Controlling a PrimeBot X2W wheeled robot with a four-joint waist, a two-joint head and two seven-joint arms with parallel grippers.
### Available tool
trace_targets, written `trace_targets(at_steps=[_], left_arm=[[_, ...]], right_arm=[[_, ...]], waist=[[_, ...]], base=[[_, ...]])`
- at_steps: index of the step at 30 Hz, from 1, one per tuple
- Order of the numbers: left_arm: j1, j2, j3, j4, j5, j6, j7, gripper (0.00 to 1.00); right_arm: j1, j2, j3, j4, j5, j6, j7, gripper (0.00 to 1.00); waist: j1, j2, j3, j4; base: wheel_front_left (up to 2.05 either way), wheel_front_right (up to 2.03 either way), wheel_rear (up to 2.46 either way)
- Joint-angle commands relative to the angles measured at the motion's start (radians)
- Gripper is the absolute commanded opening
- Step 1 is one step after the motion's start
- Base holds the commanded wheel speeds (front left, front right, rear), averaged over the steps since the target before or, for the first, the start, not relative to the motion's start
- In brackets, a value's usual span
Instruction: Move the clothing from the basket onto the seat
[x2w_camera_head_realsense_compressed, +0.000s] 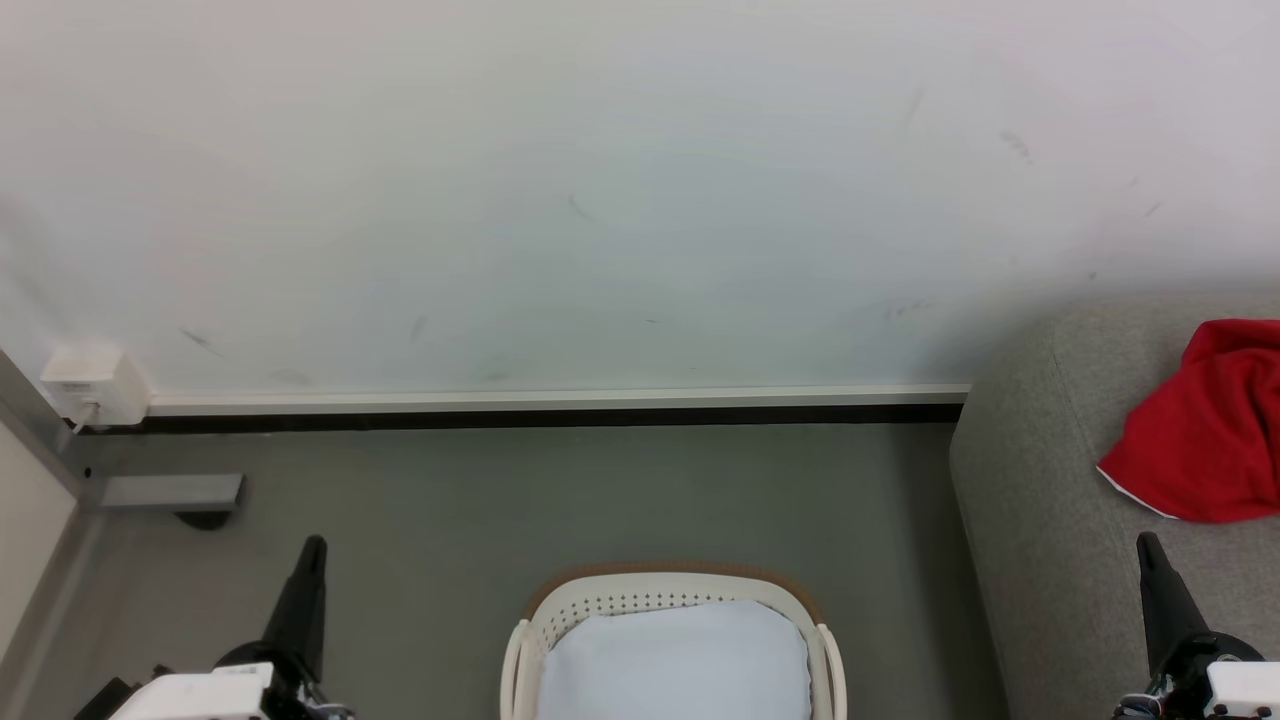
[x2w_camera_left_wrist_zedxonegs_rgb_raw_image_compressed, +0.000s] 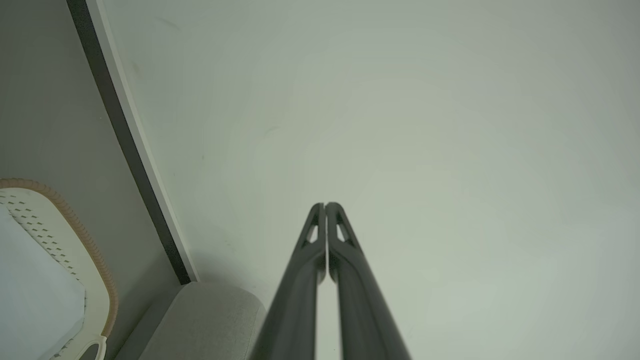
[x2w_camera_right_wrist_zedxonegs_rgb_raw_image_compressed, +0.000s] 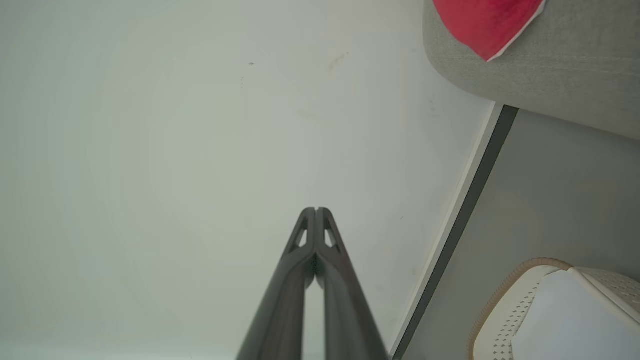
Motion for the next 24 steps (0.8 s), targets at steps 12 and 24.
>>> trace_targets(at_steps=[12, 24], left_arm=[[-0.008, 0.007, 0.002, -0.003, -0.014, -0.004, 0.004, 0.00], [-0.008, 0.007, 0.002, -0.003, -0.014, -0.004, 0.004, 0.00]], right_arm=[[-0.012, 0.000, -0.004, -0.004, 0.001, -0.002, 0.003, 0.00], [-0.012, 0.000, -0.004, -0.004, 0.001, -0.002, 0.003, 0.00]], waist=[[0.0000, 0.0000, 0.000, 0.000], [0.0000, 0.0000, 0.000, 0.000]], base=[[0.00, 0.00, 0.00], [0.00, 0.00, 0.00]])
